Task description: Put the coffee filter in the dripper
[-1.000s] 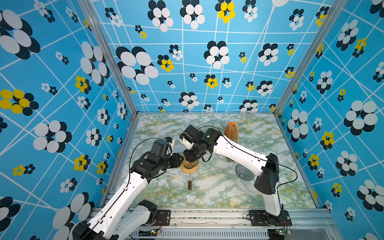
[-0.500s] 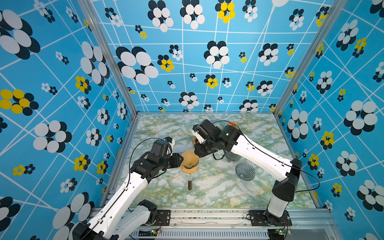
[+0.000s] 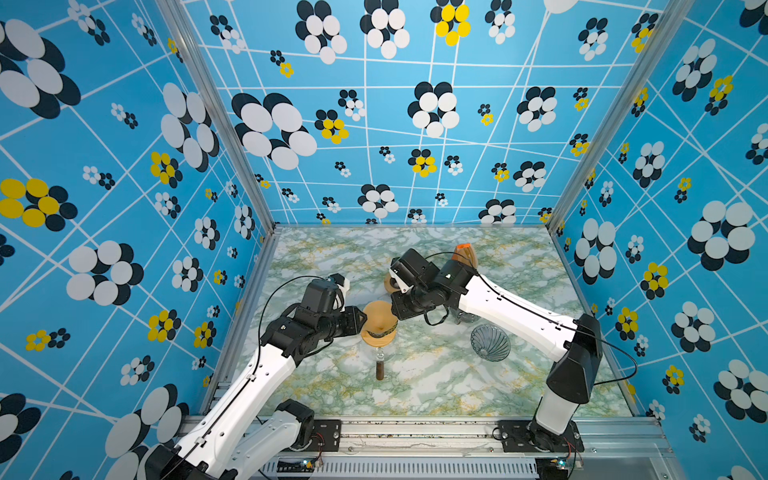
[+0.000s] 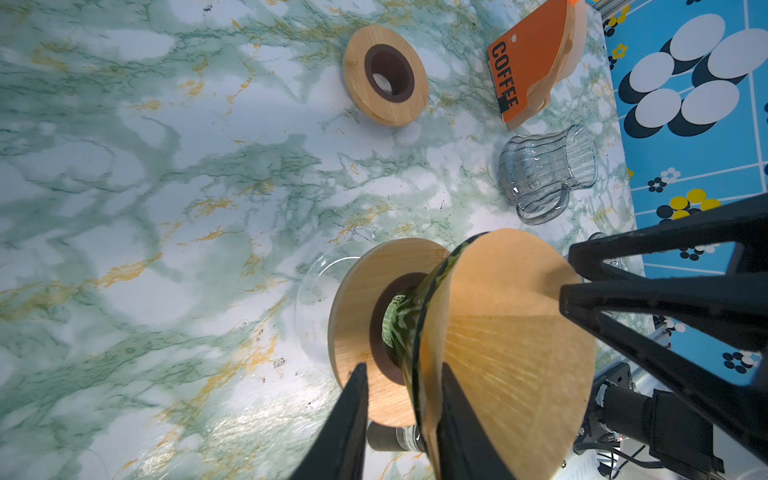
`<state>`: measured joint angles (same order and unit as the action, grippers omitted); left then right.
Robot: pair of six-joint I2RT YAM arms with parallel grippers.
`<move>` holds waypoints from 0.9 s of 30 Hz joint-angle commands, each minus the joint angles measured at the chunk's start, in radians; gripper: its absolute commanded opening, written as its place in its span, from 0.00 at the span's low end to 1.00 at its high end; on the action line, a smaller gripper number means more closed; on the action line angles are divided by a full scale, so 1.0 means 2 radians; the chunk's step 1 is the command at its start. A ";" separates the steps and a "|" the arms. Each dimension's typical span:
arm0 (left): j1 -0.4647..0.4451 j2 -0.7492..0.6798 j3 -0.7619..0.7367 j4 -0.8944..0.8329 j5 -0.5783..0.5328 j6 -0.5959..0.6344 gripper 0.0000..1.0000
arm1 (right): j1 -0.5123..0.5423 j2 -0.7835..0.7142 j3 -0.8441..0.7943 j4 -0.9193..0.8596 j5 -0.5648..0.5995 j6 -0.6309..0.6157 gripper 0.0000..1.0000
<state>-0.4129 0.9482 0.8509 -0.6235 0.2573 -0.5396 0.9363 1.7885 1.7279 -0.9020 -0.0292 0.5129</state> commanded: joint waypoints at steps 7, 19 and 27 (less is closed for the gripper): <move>-0.003 -0.002 -0.014 0.008 -0.001 -0.006 0.30 | -0.003 0.020 -0.006 0.016 -0.018 0.009 0.34; -0.003 -0.002 -0.014 0.007 -0.001 -0.006 0.30 | -0.003 0.032 -0.013 0.010 -0.010 0.004 0.31; -0.003 0.003 -0.014 0.009 0.000 -0.007 0.30 | 0.000 0.043 -0.008 0.002 -0.003 -0.001 0.28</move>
<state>-0.4129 0.9482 0.8387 -0.6182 0.2573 -0.5438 0.9344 1.8488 1.7138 -0.8749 -0.0582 0.5156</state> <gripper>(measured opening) 0.302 0.281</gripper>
